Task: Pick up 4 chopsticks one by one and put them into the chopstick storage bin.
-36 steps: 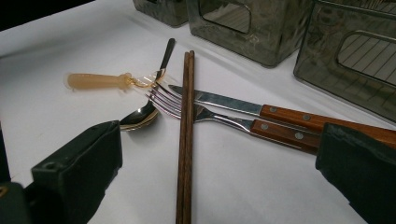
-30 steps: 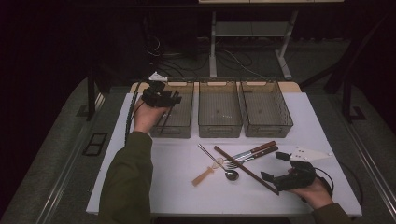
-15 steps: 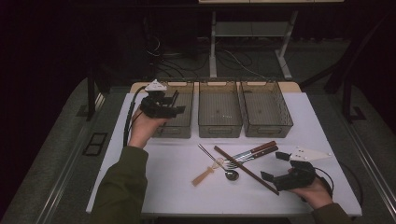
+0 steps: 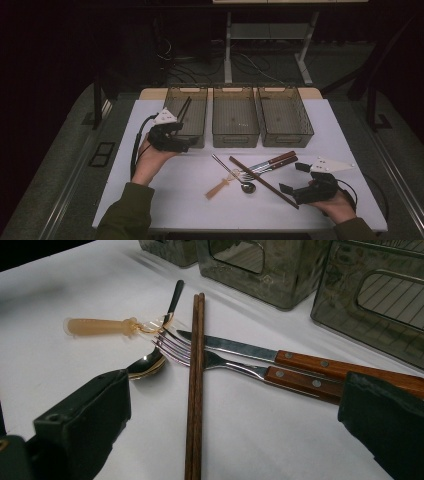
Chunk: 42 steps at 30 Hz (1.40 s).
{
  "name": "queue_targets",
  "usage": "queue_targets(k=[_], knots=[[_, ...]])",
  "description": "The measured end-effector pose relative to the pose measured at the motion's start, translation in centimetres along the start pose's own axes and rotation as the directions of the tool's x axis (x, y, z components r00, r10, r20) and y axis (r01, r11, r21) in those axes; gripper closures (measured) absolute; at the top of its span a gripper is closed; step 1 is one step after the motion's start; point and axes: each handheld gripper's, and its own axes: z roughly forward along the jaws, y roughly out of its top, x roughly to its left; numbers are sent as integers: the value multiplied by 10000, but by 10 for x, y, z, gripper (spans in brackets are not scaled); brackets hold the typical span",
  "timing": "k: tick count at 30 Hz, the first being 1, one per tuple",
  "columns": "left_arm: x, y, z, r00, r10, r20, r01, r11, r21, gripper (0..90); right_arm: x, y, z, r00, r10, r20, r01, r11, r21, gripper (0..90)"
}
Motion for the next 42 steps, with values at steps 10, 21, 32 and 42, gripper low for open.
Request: queue_targets(k=[10, 21, 32, 42], knots=[[-15, -27, -8, 9998, 187, -8, -188, 9997, -134, 82, 0, 0, -2, 10000, 42, -9, -42, 9999, -94, 7], [-31, -53, -21, 9993, 281, 259, -275, 9993, -250, 1, 1, 0, -2, 10000, 46, -39, -46, 10000, -68, 7], [-48, -75, -27, 9954, 698, 662, -693, 9975, -98, 0, 1, 0, -2, 10000, 46, -19, -46, 10000, -81, 7], [-57, -94, -27, 9932, 594, 1005, -601, 9982, 35, 0, 1, 0, -2, 10000, 35, -3, -35, 10000, -57, 7]])
